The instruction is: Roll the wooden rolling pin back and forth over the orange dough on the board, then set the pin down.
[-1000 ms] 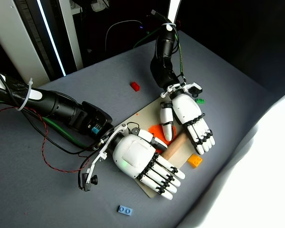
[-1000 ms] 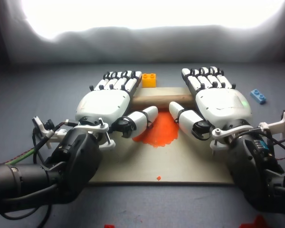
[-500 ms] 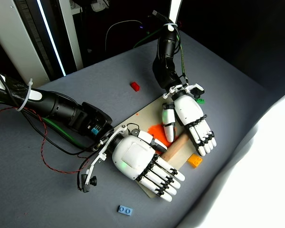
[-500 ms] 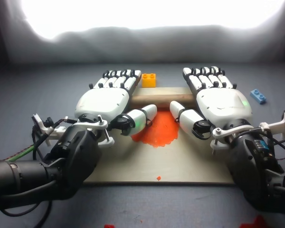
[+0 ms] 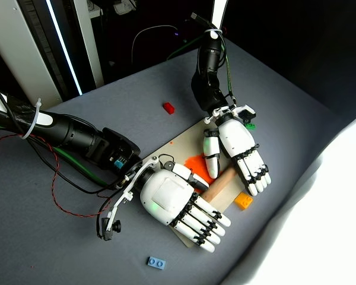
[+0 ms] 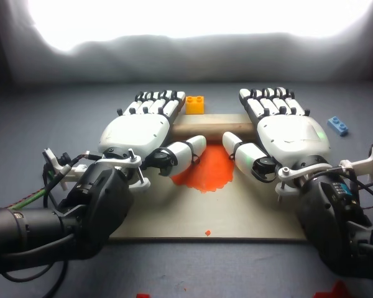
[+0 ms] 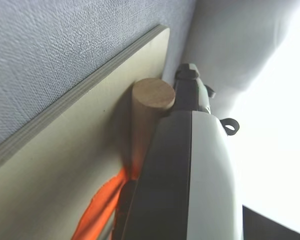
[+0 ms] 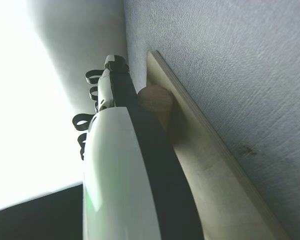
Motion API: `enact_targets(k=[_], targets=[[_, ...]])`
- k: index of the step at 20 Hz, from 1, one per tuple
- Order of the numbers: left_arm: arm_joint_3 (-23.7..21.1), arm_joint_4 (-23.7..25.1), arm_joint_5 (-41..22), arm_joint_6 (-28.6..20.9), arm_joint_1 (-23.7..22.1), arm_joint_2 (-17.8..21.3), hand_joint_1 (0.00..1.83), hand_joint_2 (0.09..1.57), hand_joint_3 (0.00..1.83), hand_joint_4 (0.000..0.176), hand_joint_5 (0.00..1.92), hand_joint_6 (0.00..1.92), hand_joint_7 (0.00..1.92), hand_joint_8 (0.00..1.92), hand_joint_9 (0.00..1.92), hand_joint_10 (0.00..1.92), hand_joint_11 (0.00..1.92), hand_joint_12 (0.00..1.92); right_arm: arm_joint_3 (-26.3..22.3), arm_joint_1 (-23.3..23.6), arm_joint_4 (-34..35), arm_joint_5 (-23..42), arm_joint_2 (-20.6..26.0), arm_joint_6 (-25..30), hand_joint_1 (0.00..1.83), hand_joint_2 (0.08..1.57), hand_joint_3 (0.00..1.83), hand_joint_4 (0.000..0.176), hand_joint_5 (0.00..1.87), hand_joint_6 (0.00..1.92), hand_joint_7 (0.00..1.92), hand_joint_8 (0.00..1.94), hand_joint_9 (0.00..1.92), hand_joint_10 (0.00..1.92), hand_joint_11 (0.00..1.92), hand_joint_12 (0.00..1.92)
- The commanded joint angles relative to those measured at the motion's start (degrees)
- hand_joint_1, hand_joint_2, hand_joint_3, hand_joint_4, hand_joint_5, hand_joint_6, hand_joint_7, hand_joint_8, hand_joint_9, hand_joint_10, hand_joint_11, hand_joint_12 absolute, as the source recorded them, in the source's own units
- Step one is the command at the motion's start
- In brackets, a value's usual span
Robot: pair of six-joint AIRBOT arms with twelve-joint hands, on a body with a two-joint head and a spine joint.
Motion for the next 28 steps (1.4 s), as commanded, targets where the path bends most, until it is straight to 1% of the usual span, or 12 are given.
enact_targets(k=[1,4,6,7,10,11,13,18,20,23,26,28], targets=[[0.22,2.08,-4.65,-0.48,-0.49,0.08,0.00,1.41,0.01,0.000,0.00,0.00,0.01,0.00,0.00,0.00,0.00,0.00,0.36,0.04,-1.85,3.99,-0.02,0.31,0.00,1.42,0.00,0.000,0.08,0.01,0.09,0.01,0.05,0.01,0.00,0.01],[-0.07,2.08,-4.48,-0.48,-0.52,0.25,0.00,1.41,0.00,0.000,0.00,0.00,0.00,0.00,0.00,0.00,0.00,0.00,0.36,0.04,-1.85,4.00,-0.02,0.30,0.00,1.43,0.00,0.000,0.10,0.01,0.10,0.01,0.06,0.01,0.01,0.01],[-0.27,2.08,-4.48,-0.48,-0.51,0.40,0.00,1.41,0.01,0.000,0.01,0.00,0.03,0.01,0.00,0.00,0.00,0.00,0.36,0.04,-1.86,4.04,-0.02,0.26,0.00,1.44,0.00,0.000,0.19,0.01,0.20,0.01,0.13,0.01,0.00,0.22],[-0.35,2.08,-4.48,-0.48,-0.50,0.46,0.00,1.42,0.01,0.000,0.02,0.01,0.04,0.02,0.00,0.00,0.00,0.00,0.36,0.04,-1.86,4.04,-0.02,0.21,0.00,1.43,0.00,0.000,0.22,0.01,0.23,0.01,0.16,0.01,0.00,0.26],[-0.61,2.08,-4.48,-0.47,-0.46,0.69,0.00,1.42,0.01,0.000,0.06,0.01,0.10,0.01,0.03,0.01,0.00,0.00,0.35,0.04,-1.86,4.01,-0.02,0.15,0.00,1.42,0.00,0.000,0.28,0.02,0.28,0.01,0.18,0.01,0.00,0.29],[-0.68,2.09,-4.48,-0.47,-0.44,0.74,0.00,1.42,0.01,0.000,0.07,0.01,0.09,0.01,0.02,0.00,0.00,0.00,0.35,0.04,-1.86,4.01,-0.02,0.15,0.00,1.42,0.00,0.000,0.31,0.02,0.30,0.01,0.19,0.01,0.00,0.34],[-0.89,2.09,-4.48,-0.47,-0.40,0.88,0.00,1.43,0.01,0.000,0.09,0.02,0.10,0.01,0.03,0.01,0.00,0.00,0.34,0.03,-1.86,4.04,-0.03,0.10,0.00,1.42,0.00,0.000,0.30,0.01,0.29,0.00,0.19,0.00,0.00,0.33],[-1.81,2.09,-4.48,-0.21,-0.36,1.56,0.00,1.43,0.00,0.000,0.06,0.00,0.09,0.00,0.03,0.00,0.00,0.00,0.32,-0.13,-1.87,4.16,0.00,-0.29,0.00,1.42,0.00,0.000,0.28,0.00,0.29,0.00,0.20,0.00,0.00,0.37],[-2.31,2.08,-4.48,-0.05,-0.25,1.85,0.00,1.42,0.00,0.000,0.09,0.01,0.11,0.01,0.04,0.01,0.00,0.00,0.30,-0.22,-1.87,4.64,0.00,-0.34,0.00,1.41,0.00,0.000,0.29,0.00,0.30,0.00,0.21,0.00,0.00,0.40],[-2.95,2.08,-4.48,-0.09,0.01,2.12,0.00,1.43,0.00,0.000,0.07,0.01,0.07,0.00,0.02,0.00,0.00,0.00,-0.04,-0.52,-1.87,5.01,0.07,-0.48,0.00,1.43,0.01,0.000,0.26,0.00,0.27,0.00,0.20,0.00,0.00,0.37],[-3.41,2.08,-4.48,-0.32,0.32,2.20,0.00,1.43,0.01,0.000,0.10,0.02,0.09,0.01,0.03,0.00,0.00,0.00,-0.94,-0.93,-1.88,5.66,0.17,-0.93,0.00,1.43,0.00,0.000,0.24,0.00,0.24,0.00,0.18,0.00,0.00,0.33],[-3.88,2.10,-4.85,-0.46,0.74,2.32,0.00,1.43,0.01,0.000,0.10,0.01,0.10,0.01,0.03,0.00,0.00,0.00,-1.78,-1.26,-1.89,6.33,0.21,-1.38,0.00,1.44,0.00,0.000,0.26,0.00,0.27,0.01,0.21,0.01,0.00,0.35]])
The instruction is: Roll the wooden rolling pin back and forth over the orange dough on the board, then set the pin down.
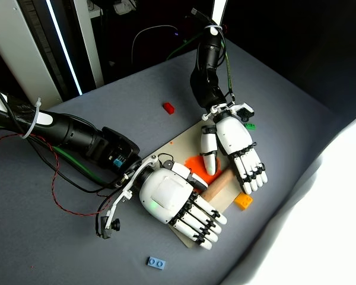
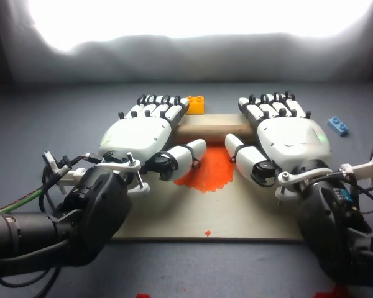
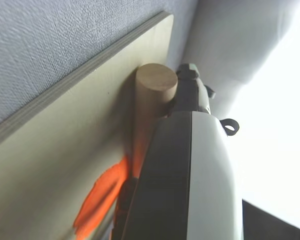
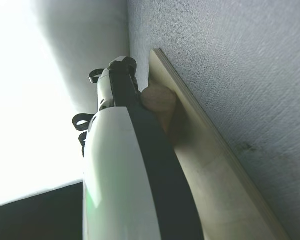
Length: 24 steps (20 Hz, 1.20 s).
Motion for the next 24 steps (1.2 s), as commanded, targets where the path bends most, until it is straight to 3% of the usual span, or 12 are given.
enact_targets(k=[1,6,10,12,16,24], targets=[[-0.37,1.59,-4.75,-0.39,0.48,0.40,0.00,1.43,0.01,0.000,0.08,0.00,0.09,0.01,0.02,0.00,0.00,0.00,-0.37,-0.59,-1.73,3.91,0.20,-0.16,0.00,1.44,0.00,0.000,0.27,0.01,0.26,0.00,0.20,0.00,0.00,0.33],[-2.18,2.10,-5.24,-0.85,1.70,1.22,0.00,1.42,0.00,0.000,0.08,0.01,0.08,0.00,0.03,0.00,0.00,0.00,-2.19,-1.60,-1.74,6.15,0.37,-1.98,0.00,1.44,0.00,0.000,0.24,0.00,0.24,0.00,0.16,0.00,0.00,0.26],[-2.99,2.07,-5.17,-0.50,2.17,1.66,0.00,1.43,0.00,0.000,0.10,0.02,0.10,0.01,0.04,0.01,0.00,0.00,-3.17,-2.02,-1.74,7.10,0.39,-2.94,0.00,1.43,0.00,0.000,0.25,0.01,0.24,0.00,0.19,0.01,0.00,0.39],[-3.28,2.08,-4.55,0.03,2.27,1.86,0.00,1.43,0.00,0.000,0.10,0.01,0.11,0.01,0.04,0.01,0.00,0.00,-3.89,-2.35,-1.76,7.81,0.47,-3.70,0.00,1.44,0.00,0.000,0.25,0.00,0.23,0.00,0.18,0.00,0.00,0.33],[-3.79,2.09,-3.75,0.78,2.53,2.29,0.00,1.43,0.00,0.000,0.10,0.01,0.13,0.02,0.05,0.01,0.00,0.00,-4.68,-2.67,-1.76,8.82,0.52,-4.79,0.00,1.42,0.00,0.000,0.27,0.01,0.26,0.01,0.19,0.00,0.00,0.40],[-6.07,2.09,-4.03,1.43,3.31,4.02,0.00,1.43,0.00,0.000,0.09,0.00,0.11,0.00,0.04,0.00,0.00,0.00,-5.54,-3.00,-1.76,10.10,0.51,-6.33,0.00,1.41,0.00,0.000,0.21,0.00,0.25,0.00,0.18,0.00,0.00,0.30]])
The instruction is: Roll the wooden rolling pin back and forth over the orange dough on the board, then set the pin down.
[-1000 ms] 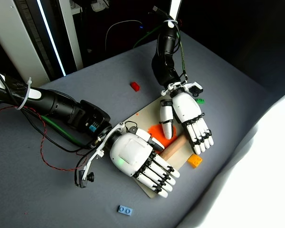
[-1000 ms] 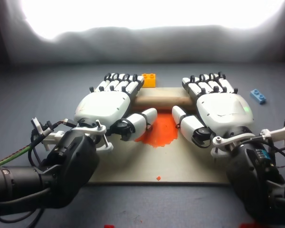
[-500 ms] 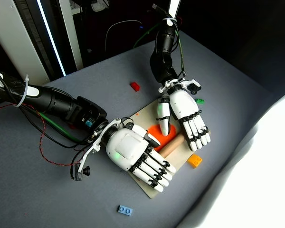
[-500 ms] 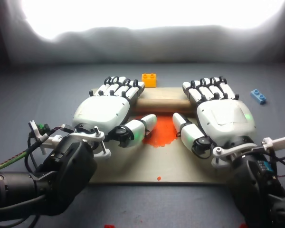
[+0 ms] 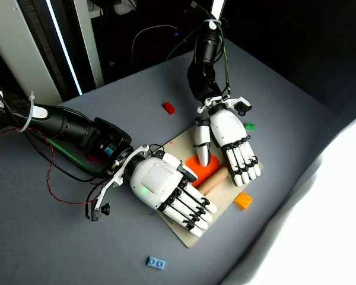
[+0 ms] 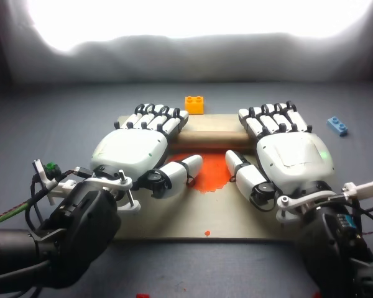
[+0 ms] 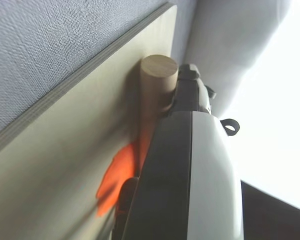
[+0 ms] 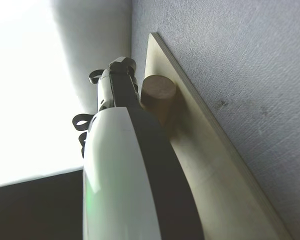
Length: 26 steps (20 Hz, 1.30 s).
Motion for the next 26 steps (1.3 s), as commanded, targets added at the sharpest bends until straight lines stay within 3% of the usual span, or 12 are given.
enact_targets(k=[1,3,13,14,20,26], targets=[[-0.15,0.15,-2.19,0.20,0.60,0.41,0.00,1.44,0.01,0.000,0.08,0.00,0.09,0.00,0.03,0.00,0.00,0.00,-0.20,-0.60,-1.06,3.54,0.14,-0.25,0.00,1.42,0.00,0.000,0.21,0.00,0.25,0.00,0.18,0.00,0.00,0.29],[-0.61,0.14,-2.19,0.30,0.84,0.60,0.00,1.45,0.01,0.000,0.06,0.00,0.09,0.00,0.04,0.00,0.00,0.00,-0.56,-0.67,-1.08,4.19,0.14,-0.35,0.00,1.40,0.00,0.000,0.22,0.01,0.27,0.01,0.20,0.01,0.00,0.36],[-2.97,0.12,-2.74,1.14,2.08,2.06,0.00,1.44,0.00,0.000,0.06,0.00,0.10,0.00,0.04,0.00,0.00,0.00,-2.79,-1.98,-2.45,6.18,0.50,-2.14,0.00,1.41,0.00,0.000,0.22,0.00,0.25,0.00,0.19,0.00,0.00,0.33],[-3.30,0.12,-2.74,1.23,2.23,2.30,0.00,1.44,0.00,0.000,0.09,0.01,0.12,0.01,0.05,0.01,0.00,0.00,-3.08,-2.14,-2.53,6.54,0.55,-2.18,0.00,1.41,0.00,0.000,0.23,0.00,0.27,0.00,0.21,0.01,0.00,0.42],[-5.01,0.15,-2.62,2.19,2.68,3.52,0.00,1.44,0.00,0.000,0.07,0.00,0.12,0.00,0.05,0.00,0.00,0.00,-4.04,-2.64,-2.55,7.46,0.70,-2.19,0.00,1.41,0.00,0.000,0.24,0.00,0.27,0.00,0.22,0.01,0.00,0.51],[-7.03,0.77,-2.62,2.86,3.20,4.85,0.00,1.44,0.00,0.000,0.10,0.01,0.13,0.01,0.06,0.01,0.00,0.00,-5.30,-3.01,-2.55,8.84,0.69,-2.88,0.00,1.42,0.00,0.000,0.22,0.00,0.25,0.00,0.20,0.01,0.00,0.41]])
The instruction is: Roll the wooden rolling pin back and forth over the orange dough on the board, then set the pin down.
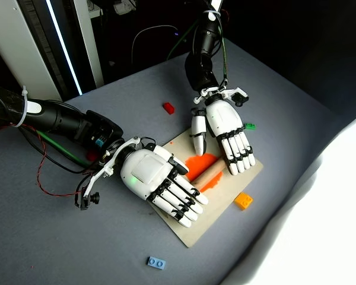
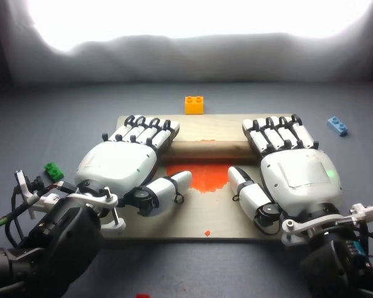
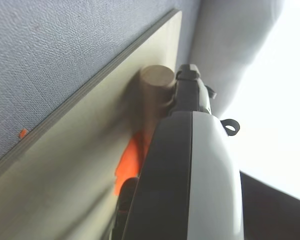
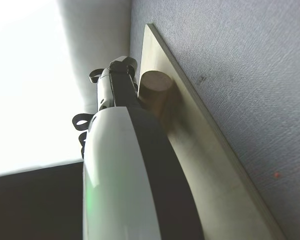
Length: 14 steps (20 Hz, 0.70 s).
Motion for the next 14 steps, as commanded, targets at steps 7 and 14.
enact_targets(k=[7,14], targets=[[-1.86,1.86,-1.15,0.17,1.04,1.15,0.00,1.44,0.00,0.000,0.08,0.00,0.11,0.00,0.04,0.00,0.00,0.00,-0.85,-0.60,-1.52,4.62,-0.01,-1.10,0.00,1.40,0.00,0.000,0.23,0.01,0.23,0.00,0.17,0.00,0.00,0.38],[-3.01,2.45,0.13,0.97,1.65,2.44,0.00,1.45,0.00,0.000,0.07,0.00,0.10,0.00,0.04,0.00,0.00,0.00,-2.47,-0.97,-1.52,6.25,-0.01,-2.37,0.00,1.40,0.00,0.000,0.25,0.00,0.25,0.00,0.19,0.00,0.00,0.44]])
